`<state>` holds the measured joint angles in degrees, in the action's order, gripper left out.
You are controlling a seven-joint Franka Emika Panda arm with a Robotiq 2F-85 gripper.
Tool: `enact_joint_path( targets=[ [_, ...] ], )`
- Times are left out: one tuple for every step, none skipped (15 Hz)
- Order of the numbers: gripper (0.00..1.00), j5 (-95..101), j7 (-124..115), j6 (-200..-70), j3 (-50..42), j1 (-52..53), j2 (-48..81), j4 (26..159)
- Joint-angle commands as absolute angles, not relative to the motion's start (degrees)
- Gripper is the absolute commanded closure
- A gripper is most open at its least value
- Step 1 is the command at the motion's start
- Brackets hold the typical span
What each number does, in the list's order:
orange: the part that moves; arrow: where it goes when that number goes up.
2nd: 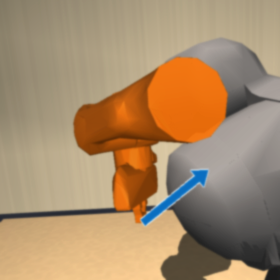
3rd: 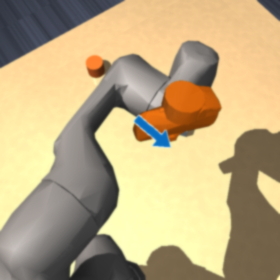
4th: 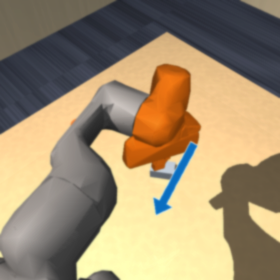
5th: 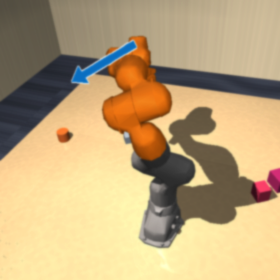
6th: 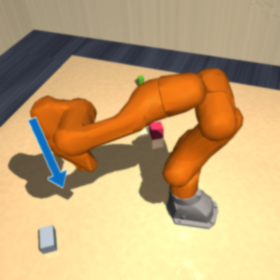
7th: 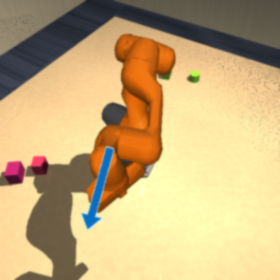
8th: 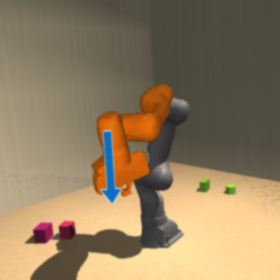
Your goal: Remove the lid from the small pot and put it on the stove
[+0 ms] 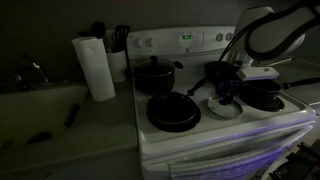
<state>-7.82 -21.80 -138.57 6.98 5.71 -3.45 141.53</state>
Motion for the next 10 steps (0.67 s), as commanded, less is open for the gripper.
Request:
enact_joint_path(
  targets=[
    [0.85,-4.2,-25.8,-135.9,6.8,5.2,0.5,140.4],
    [0.85,-3.6,-27.0,-135.9,6.8,5.2,0.8,140.4],
    [0.85,-3.3,-27.7,-135.8,6.9,5.2,1.1,140.3],
    [0.85,-3.2,-28.3,-135.7,6.9,5.3,1.4,140.2],
    [0.85,-3.4,-28.4,-135.6,6.9,5.3,1.5,140.1],
    [0.85,-3.7,-28.3,-136.0,6.9,5.4,1.6,140.1],
    [0.83,-4.4,-27.8,-136.1,6.8,5.4,1.5,140.0],
    [0.35,-5.6,-26.8,-136.7,6.7,5.4,1.3,140.1],
    [0.34,-6.8,-25.9,-137.1,6.6,5.5,1.0,140.2],
    [0.28,-7.4,-25.5,-137.5,6.5,5.5,0.8,140.2]
  ],
)
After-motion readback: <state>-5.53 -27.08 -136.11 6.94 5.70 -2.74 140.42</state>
